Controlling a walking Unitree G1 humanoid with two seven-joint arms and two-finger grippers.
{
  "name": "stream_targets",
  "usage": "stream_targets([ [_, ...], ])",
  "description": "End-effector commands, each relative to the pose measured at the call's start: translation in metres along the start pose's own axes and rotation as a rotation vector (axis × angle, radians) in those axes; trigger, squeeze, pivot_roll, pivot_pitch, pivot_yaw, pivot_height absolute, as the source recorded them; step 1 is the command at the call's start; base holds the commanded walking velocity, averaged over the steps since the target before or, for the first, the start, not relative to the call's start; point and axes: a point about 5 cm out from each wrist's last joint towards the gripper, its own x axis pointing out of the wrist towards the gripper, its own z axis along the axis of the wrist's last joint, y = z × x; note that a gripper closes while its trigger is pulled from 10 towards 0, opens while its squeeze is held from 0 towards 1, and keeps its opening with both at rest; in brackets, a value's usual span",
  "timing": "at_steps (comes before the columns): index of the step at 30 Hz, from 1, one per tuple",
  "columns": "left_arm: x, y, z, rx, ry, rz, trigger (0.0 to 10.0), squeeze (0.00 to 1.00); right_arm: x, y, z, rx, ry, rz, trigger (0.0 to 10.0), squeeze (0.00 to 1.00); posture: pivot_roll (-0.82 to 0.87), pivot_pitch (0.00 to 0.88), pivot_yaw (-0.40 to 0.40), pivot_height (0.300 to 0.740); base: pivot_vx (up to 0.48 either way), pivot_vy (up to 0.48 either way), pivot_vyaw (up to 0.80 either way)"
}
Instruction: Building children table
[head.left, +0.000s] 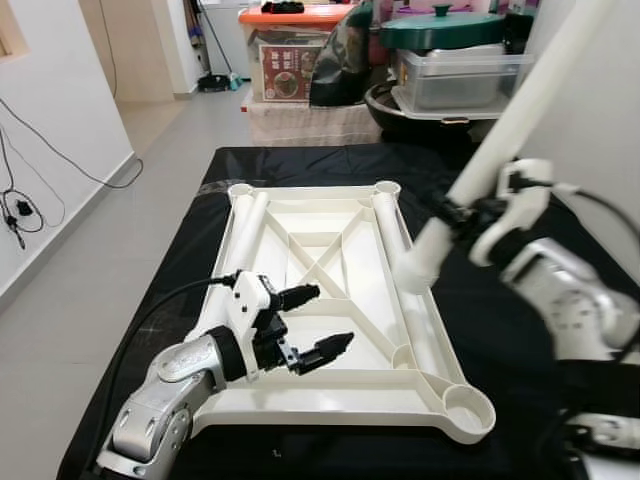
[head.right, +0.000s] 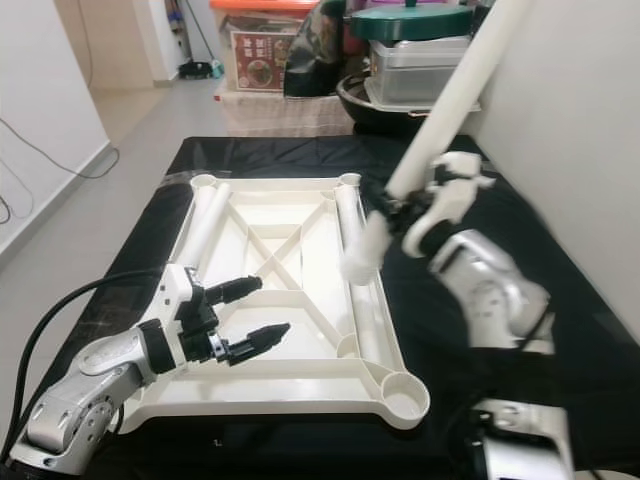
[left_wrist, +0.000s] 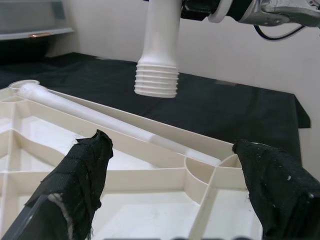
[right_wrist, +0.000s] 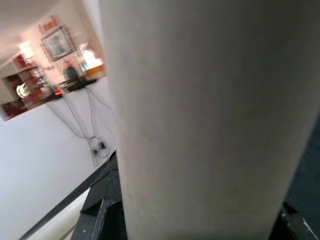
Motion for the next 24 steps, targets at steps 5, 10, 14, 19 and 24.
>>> stream_targets([
  [5,-0.008,0.001,0.001,-0.026,0.016,0.015,10.0,0.0,-0.011,0.014,0.005,-0.016,0.045,0.246,0.0,0.0,-0.12,0.0,-0.001,0.74,0.0,0.0,0.0],
  [10,-0.014,0.002,-0.002,-0.049,0.021,0.052,10.0,0.0,-0.037,0.025,-0.003,-0.1,0.182,0.465,0.0,0.0,-0.12,0.0,-0.005,0.74,0.0,0.0,0.0],
  [14,-0.017,0.004,-0.005,-0.058,0.029,0.077,10.0,0.0,-0.047,0.026,-0.011,-0.128,0.249,0.535,0.0,0.0,-0.12,0.0,-0.01,0.74,0.0,0.0,0.0],
  [19,-0.018,0.003,-0.007,-0.067,0.034,0.09,10.0,0.0,-0.053,0.026,-0.016,-0.144,0.291,0.567,0.0,0.0,-0.13,0.0,-0.013,0.74,0.0,0.0,0.0],
  [24,-0.019,0.003,-0.011,-0.073,0.047,0.107,10.0,0.0,-0.061,0.027,-0.027,-0.193,0.358,0.587,0.0,0.0,-0.13,0.0,-0.013,0.74,0.0,0.0,0.0],
])
